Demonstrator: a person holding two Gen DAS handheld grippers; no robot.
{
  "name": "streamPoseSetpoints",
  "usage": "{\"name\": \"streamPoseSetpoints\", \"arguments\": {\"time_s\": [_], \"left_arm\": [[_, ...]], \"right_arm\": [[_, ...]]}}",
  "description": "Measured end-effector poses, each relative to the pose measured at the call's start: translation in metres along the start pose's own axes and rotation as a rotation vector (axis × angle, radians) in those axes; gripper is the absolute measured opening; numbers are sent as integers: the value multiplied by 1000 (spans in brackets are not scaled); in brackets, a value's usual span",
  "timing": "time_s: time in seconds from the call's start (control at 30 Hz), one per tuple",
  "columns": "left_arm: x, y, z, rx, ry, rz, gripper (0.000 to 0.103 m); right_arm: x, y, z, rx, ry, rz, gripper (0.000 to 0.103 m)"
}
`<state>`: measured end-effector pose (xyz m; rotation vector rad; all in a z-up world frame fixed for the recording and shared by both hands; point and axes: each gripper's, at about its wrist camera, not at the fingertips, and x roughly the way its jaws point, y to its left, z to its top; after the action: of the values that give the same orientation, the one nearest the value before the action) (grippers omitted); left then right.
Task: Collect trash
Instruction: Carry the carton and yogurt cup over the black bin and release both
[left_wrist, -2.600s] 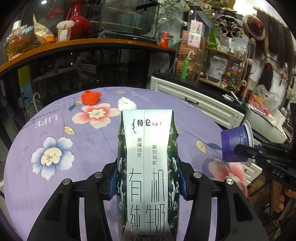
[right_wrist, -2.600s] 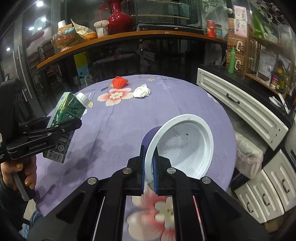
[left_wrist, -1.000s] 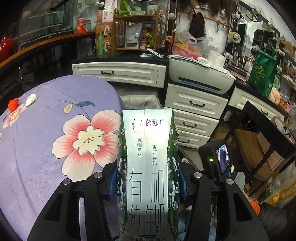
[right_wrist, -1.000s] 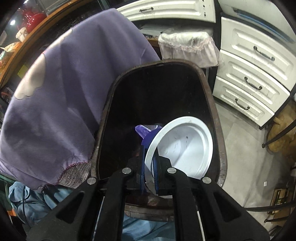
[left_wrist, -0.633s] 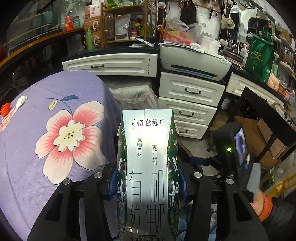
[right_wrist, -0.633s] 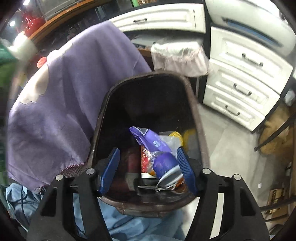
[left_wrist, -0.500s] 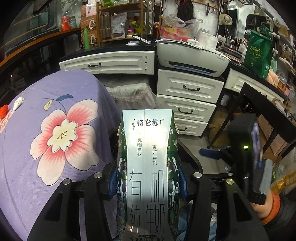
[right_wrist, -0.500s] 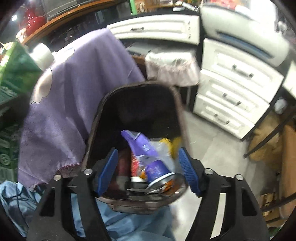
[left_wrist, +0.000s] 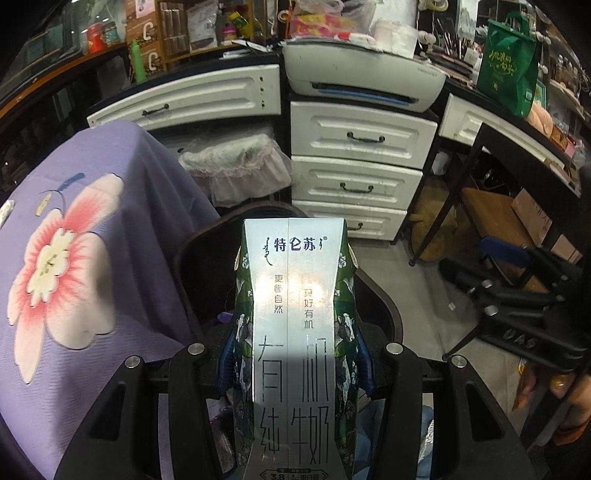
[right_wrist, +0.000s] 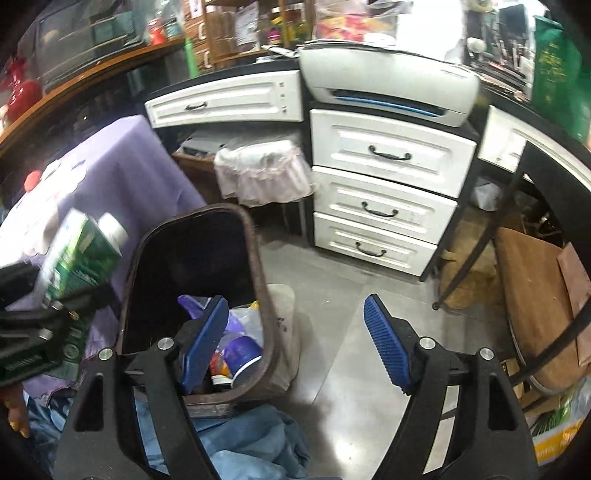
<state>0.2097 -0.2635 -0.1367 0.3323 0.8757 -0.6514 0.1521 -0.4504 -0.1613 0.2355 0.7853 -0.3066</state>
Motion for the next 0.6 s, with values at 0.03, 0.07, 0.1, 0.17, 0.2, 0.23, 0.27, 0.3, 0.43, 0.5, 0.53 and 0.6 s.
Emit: {"name": "streamPoseSetpoints", "arguments": {"time_s": [0.03, 0.07, 0.1, 0.17, 0.2, 0.23, 0.27, 0.3, 0.43, 0.5, 0.53, 0.6], "left_arm": [[3, 0, -1, 2, 7, -1, 50], [7, -2, -1, 6, 18, -2, 50], [11, -3, -2, 9, 27, -2, 50], [18, -5, -1, 18, 41, 3, 50], [23, -7, -2, 27, 49, 6, 50], [28, -8, -2, 37, 57, 10, 50], [32, -9, -1, 44, 64, 14, 50], [37, -10, -1, 48, 72, 20, 50], [58, -8, -1, 47, 119, 29, 50], [65, -7, -1, 37, 138, 29, 50], [68, -5, -2, 32, 148, 27, 50], [71, -4, -2, 25, 157, 30, 52]], "right_arm": [[0, -2, -1, 1, -4, -8, 76], [-1, -4, -1, 1, -4, -16, 76], [0, -7, -2, 4, 0, -19, 76], [0, -9, -3, 12, 8, -11, 76], [1, -9, -3, 15, 11, -6, 76], [1, -11, -4, 18, 12, -1, 76], [1, -11, -5, 19, 12, 3, 76], [1, -11, -6, 21, 15, 6, 76], [1, -9, -9, 17, 23, 12, 76], [2, -9, -11, 13, 33, 16, 76], [2, -8, -12, 12, 36, 17, 76], [3, -8, -13, 12, 40, 22, 76]]}}
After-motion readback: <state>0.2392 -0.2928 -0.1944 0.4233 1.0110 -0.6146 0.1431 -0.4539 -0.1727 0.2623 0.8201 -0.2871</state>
